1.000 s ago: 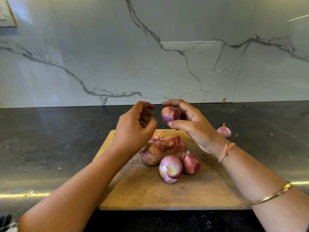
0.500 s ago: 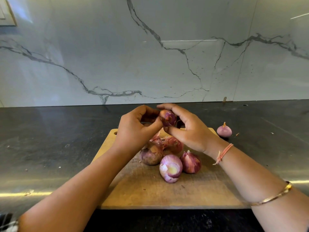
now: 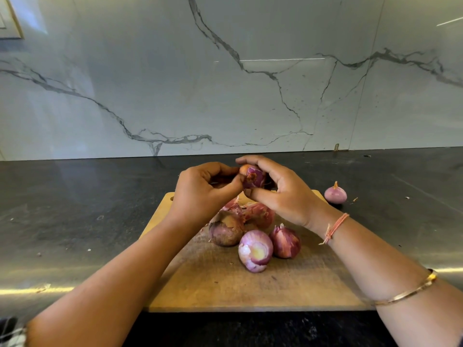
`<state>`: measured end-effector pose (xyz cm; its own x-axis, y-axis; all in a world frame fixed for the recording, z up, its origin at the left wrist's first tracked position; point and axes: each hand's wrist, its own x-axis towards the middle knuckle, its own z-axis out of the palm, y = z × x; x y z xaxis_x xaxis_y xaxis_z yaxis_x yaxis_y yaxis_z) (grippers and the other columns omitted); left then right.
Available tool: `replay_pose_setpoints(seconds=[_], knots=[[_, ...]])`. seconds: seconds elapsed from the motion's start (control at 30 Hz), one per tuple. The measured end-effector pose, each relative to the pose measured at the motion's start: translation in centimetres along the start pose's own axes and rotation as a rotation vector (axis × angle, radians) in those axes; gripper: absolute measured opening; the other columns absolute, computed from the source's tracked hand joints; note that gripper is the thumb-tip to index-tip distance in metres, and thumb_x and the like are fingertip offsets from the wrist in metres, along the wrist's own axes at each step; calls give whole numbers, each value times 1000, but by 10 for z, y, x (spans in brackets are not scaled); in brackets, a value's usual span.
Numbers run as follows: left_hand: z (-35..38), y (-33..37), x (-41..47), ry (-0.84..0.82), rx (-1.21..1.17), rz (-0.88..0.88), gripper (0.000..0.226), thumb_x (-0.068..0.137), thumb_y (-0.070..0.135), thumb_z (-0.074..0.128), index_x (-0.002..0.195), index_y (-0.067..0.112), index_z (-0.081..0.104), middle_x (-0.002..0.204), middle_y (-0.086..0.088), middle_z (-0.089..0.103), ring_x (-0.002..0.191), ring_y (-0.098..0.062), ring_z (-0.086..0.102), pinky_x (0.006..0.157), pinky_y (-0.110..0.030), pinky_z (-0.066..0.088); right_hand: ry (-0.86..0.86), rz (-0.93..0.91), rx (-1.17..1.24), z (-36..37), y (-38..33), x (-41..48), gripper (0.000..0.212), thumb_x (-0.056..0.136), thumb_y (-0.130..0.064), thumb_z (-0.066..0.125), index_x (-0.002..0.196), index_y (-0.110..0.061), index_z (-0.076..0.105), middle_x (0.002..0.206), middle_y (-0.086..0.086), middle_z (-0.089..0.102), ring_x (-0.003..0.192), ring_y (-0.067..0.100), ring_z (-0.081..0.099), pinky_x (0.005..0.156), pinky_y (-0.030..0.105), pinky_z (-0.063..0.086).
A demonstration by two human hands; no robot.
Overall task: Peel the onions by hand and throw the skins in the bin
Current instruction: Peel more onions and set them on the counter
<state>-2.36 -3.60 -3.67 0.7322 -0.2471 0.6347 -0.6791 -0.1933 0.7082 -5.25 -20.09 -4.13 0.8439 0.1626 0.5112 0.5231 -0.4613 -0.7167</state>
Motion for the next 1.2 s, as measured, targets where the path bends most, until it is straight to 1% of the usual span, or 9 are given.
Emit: replay_pose_setpoints(seconds=[0.1,0.23,0.33,0.43,0.57,0.73,0.87,1.07,1.2], knots=[[-2,-3,2,32,23,11,19,83,8,69,77,26,71,60,19,66,54,6,58,54,-9,45,-12,16,20,1,-2,0,48,77,-21,63,123,-32,56,113,-13,64,104,3,61,95,23,47],[-1,-1,0,7,0,28,21,82,9,70,82,29,70,75,16,70,68,1,66,65,-14,53,-9,29,32,-1,-1,0,48,78,-19,63,123,-31,56,108,-16,64,99,-1,61,89,18,44],[0,1,-1,-8,-5,34,17,80,12,72,85,28,70,78,16,70,73,2,68,67,-12,53,-6,35,33,-1,-1,0,49,77,-19,62,124,-28,56,107,-16,64,99,-1,61,87,14,42],[0,-1,0,9,26,46,17,81,11,71,86,28,71,78,16,70,72,0,68,68,-14,54,-8,32,26,-1,-1,0,48,79,-19,63,125,-28,56,109,-15,64,100,0,61,89,17,44],[-2,-4,2,46,77,63,26,83,10,68,77,36,68,69,22,68,65,3,64,63,-14,52,-12,34,56,0,-2,0,46,78,-23,63,121,-36,54,112,-12,65,103,4,62,94,23,47],[1,0,0,14,52,70,19,85,14,66,95,30,67,88,19,68,82,5,66,75,-13,52,41,39,58,0,-1,1,45,83,-22,67,125,-31,54,112,-10,65,104,3,62,95,22,47],[2,1,-1,42,86,139,30,81,15,71,106,27,59,99,17,64,92,3,63,79,-13,51,78,37,44,0,-1,2,43,88,-12,67,127,-25,54,106,-11,65,99,2,62,93,21,48],[4,2,-3,66,86,180,40,79,8,72,105,27,49,83,16,63,82,3,64,75,-10,50,80,15,9,1,-1,1,44,86,-10,69,128,-20,56,106,-8,65,98,3,62,90,18,47],[4,2,-2,90,80,174,42,79,5,72,106,26,47,77,15,64,76,1,65,72,-10,50,69,-6,-43,3,0,2,45,85,-13,71,128,-20,58,116,-4,64,106,6,62,94,20,48]])
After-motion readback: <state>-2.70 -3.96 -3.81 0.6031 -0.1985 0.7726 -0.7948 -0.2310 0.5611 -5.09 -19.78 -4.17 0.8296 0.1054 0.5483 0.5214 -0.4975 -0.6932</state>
